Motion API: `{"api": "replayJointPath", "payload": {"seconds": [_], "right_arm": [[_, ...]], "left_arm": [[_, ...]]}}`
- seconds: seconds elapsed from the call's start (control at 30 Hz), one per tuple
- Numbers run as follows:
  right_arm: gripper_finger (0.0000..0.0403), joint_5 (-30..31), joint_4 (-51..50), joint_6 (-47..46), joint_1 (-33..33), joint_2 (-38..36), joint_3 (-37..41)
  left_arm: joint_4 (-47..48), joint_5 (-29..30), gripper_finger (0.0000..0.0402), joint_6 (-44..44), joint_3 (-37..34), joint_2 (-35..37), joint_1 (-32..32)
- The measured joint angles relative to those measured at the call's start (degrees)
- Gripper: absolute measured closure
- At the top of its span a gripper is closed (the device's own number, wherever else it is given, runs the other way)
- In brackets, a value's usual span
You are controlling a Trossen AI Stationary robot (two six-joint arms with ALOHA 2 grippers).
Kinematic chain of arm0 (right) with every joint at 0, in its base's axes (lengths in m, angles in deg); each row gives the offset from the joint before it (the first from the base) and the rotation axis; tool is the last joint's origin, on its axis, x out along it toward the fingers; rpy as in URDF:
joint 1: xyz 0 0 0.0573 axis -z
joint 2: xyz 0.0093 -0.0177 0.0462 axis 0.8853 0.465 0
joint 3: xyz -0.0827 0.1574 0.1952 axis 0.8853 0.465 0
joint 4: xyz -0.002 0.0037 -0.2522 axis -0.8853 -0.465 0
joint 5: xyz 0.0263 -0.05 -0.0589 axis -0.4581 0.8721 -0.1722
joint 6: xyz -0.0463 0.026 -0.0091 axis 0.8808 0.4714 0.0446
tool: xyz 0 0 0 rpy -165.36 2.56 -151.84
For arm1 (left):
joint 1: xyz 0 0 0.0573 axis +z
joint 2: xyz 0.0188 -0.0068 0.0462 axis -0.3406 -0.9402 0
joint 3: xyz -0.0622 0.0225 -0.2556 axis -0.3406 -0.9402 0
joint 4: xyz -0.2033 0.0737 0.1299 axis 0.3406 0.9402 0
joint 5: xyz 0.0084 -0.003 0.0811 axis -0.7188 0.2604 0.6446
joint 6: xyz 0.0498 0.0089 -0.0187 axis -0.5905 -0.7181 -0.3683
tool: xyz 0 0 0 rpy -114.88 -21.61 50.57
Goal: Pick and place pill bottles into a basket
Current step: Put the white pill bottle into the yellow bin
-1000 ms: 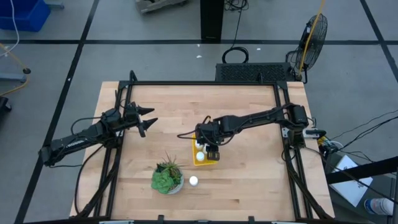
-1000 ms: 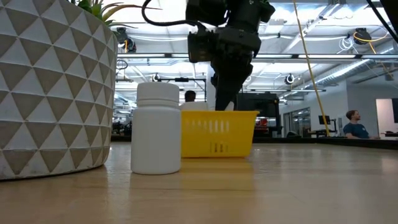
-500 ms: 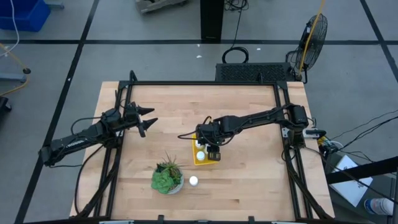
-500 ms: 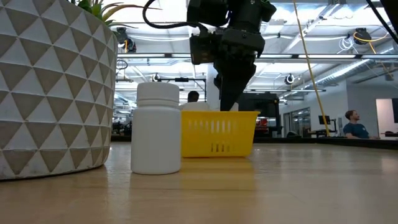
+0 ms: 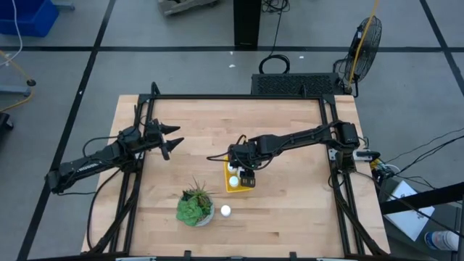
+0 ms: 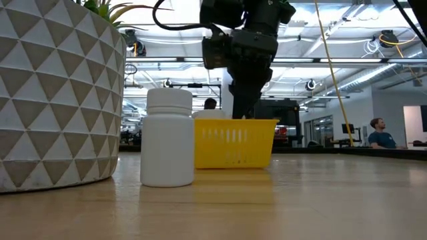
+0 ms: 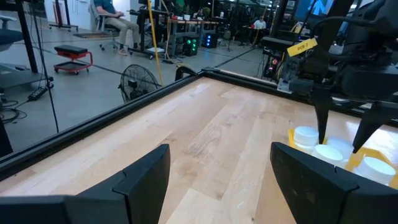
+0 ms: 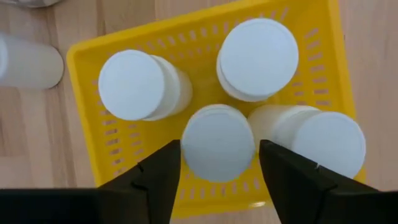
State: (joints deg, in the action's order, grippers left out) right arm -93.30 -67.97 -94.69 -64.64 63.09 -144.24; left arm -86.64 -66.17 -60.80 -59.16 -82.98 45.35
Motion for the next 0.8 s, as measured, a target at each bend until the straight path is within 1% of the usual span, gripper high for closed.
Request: {"api": "replayJointPath", "payload": {"seconds": [0.17,0.27,0.33,0.47,0.63,0.8], "right_arm": [[0.0226,0.02,1.04,-0.01,0.0,0.0,0.0],[0.0237,0.02,1.78,0.02,0.0,-0.19,0.0],[0.0239,-0.01,2.22,0.0,-0.02,-0.84,0.02],[0.0234,0.23,3.32,-0.25,-0.03,-4.45,0.04],[0.0228,5.36,4.24,-0.87,-0.5,-9.64,0.04],[0.0228,6.02,2.97,-0.79,-1.1,-10.93,0.04]], "left_arm": [[-0.01,0.0,0.0119,-0.01,0.0,0.0,-0.01],[-0.01,0.0,0.0119,0.01,0.0,0.0,-0.01],[-0.01,0.01,0.0119,0.01,0.0,0.0,-0.02],[-0.01,-0.02,0.0119,0.0,0.0,-0.02,-0.02],[-0.01,-0.02,0.0119,-0.01,0.0,-0.02,-0.02],[-0.01,0.0,0.0119,-0.03,0.0,0.0,-0.01]]}}
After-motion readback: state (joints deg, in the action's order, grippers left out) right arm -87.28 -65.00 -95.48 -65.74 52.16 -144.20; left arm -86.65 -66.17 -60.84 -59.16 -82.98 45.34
